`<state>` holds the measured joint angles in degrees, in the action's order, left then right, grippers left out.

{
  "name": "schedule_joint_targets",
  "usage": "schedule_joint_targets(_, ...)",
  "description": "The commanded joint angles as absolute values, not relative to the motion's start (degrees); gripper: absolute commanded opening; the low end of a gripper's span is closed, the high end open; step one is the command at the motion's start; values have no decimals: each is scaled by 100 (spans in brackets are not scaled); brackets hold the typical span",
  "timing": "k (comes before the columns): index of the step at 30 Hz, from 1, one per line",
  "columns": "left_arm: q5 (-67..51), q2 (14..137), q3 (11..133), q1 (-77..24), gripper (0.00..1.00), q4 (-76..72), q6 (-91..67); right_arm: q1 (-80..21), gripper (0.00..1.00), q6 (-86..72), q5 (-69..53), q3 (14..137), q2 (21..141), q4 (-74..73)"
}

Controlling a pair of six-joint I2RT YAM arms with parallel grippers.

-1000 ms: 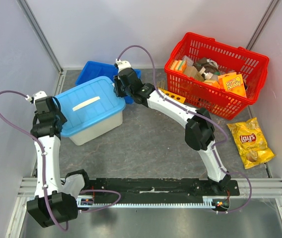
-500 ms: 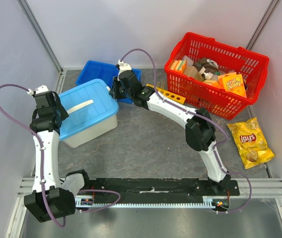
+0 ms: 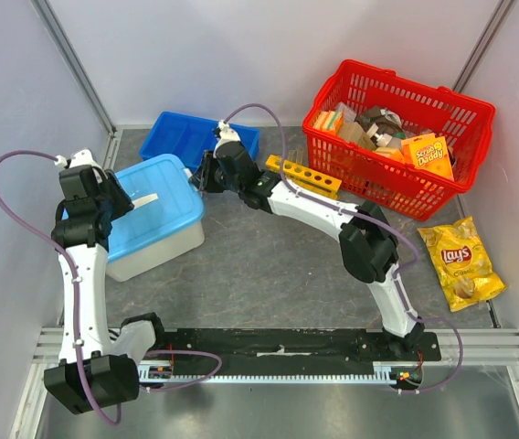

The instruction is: Organize the chemistry lab equipment

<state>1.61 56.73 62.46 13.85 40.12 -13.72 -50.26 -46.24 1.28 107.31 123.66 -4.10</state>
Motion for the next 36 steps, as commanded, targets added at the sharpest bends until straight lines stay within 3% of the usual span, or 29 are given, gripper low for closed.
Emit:
schedule_joint_targets(1,-299,5686,6530,1301,49,3858,-1081,-5282,36,-5080,-351,10416,12200,-475)
schedule_joint_targets(7,-781,5660,6609,1266,49,3789,-1107,-5142,46,-4712,-149,10257,11857,-527)
schedule_joint_targets(14,-2555,5546,6531,1116,50,3332,-1116,-4668,58,-3816,-281,9932,10935,-755)
schedule_joint_targets(18,-3575,5318,6285,906,57,2718,-1370,-4439,67,-3096,-98,9318,10092,-1019)
schedule_joint_targets(23,-4332,4940,5960,476,78,2093,-1757,-4438,98,-2181,614,8264,8642,-1704)
schedule_joint_targets(26,-4675,4668,5644,194,91,1767,-1959,-4438,98,-1952,966,7578,7676,-1977)
schedule_joint_targets(36,-5106,3666,4562,-184,93,774,-2628,-4438,98,-2574,2038,6188,5073,-2952)
